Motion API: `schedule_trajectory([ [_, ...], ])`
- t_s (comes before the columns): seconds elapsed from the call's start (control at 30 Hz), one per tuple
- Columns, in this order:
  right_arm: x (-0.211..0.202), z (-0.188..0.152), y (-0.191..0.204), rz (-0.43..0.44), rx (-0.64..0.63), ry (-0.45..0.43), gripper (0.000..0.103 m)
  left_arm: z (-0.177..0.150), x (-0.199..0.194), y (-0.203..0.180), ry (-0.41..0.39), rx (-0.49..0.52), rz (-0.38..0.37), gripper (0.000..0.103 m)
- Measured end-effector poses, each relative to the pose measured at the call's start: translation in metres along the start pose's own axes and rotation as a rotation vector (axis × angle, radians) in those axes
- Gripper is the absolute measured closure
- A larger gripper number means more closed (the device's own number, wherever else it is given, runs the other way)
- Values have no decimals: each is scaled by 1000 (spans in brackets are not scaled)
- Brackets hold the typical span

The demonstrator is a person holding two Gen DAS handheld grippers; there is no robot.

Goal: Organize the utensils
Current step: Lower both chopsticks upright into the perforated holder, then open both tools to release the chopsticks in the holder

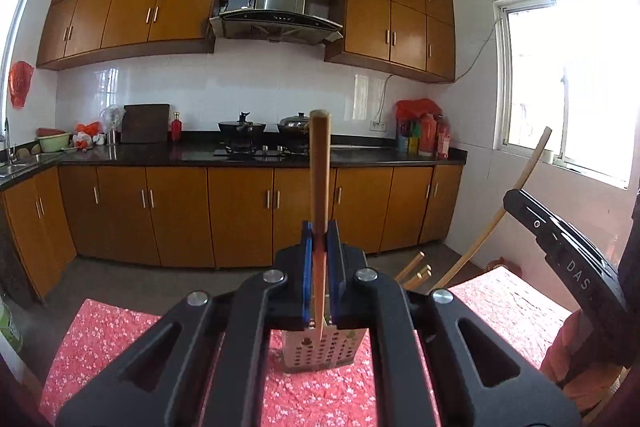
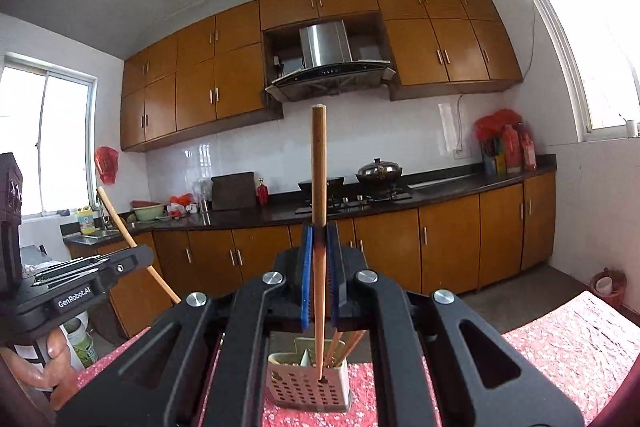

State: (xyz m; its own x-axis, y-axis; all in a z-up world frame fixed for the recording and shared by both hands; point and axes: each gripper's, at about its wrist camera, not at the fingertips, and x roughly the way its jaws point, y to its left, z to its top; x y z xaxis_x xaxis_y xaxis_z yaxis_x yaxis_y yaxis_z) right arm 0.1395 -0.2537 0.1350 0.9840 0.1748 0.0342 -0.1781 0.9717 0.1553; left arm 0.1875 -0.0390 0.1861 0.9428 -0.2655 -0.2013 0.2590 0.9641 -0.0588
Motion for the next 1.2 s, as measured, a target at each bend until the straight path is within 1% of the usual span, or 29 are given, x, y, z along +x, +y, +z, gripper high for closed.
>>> schedule_trajectory([
  [0.13,21,2,0,13,7,-36,95,8,22,-3,-31,3,38,95],
  [0.27,41,-10,4,8,-18,-48,95,2,50,-4,-33,17,56,95],
  [0.4,60,-29,4,17,-31,-24,95,-11,78,0,0,10,59,95],
  [0.6,79,-52,6,22,-49,29,95,-31,99,7,26,5,53,95],
  [0.8,85,-59,6,14,-49,62,95,-40,108,14,42,-5,46,95],
  [0.87,87,-59,4,24,-39,92,95,-42,111,16,58,-18,38,95],
  [0.9,89,-58,3,26,-35,103,92,-43,111,17,59,-27,39,94],
  [0.93,89,-58,1,27,-30,112,82,-43,111,18,59,-33,38,90],
  [0.97,86,-56,0,25,-24,115,74,-42,111,19,58,-37,37,87],
  [1.0,84,-54,-2,22,-20,112,64,-41,110,19,52,-39,42,76],
  [1.03,82,-51,-2,20,-18,108,64,-41,107,19,46,-40,44,70],
  [1.1,78,-50,-4,13,-20,105,63,-39,100,19,35,-39,47,69],
  [1.2,65,-43,-8,-5,-22,94,62,-36,88,21,19,-42,55,66],
])
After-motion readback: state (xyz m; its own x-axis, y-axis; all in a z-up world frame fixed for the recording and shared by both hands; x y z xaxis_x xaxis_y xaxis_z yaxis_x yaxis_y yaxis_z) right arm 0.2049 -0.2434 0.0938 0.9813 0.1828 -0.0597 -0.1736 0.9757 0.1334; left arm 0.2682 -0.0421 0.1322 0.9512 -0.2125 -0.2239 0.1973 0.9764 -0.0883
